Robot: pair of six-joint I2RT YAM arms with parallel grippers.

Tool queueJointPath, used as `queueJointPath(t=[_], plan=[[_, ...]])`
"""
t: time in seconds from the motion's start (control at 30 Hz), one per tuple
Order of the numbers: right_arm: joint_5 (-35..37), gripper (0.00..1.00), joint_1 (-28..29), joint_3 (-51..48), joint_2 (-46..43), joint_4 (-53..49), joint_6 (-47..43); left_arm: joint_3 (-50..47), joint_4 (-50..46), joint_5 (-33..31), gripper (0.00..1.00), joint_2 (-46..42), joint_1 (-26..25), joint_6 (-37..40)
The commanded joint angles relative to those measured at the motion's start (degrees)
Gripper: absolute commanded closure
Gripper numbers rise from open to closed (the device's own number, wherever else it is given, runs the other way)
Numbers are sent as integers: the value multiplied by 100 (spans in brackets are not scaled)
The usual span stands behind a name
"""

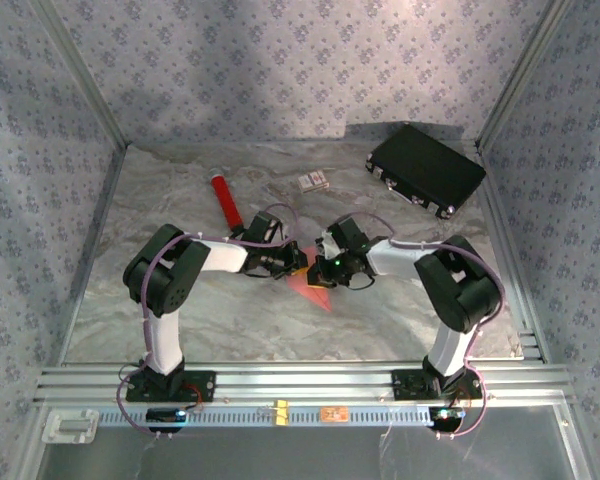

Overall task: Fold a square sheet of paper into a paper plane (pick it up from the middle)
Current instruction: Fourth fold the wing at the center of the table.

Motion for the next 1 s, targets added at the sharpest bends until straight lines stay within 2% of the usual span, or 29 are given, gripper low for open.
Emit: queueJointPath(t=[0.0,0.23,0.47,0.97], plan=[[250,100,-21,-10,193,-262,75,-243,-428,-385,94,308,58,-6],[-59,100,-86,-429,-115,24,76,-240,-424,-401,93,316,56,-5],[-271,100,-108,-355,-761,-347,34,-237,-421,-392,93,325,64,-3],[-260,100,-234,-1183,-587,-138,-2,-238,-449,-401,94,299,61,-6]])
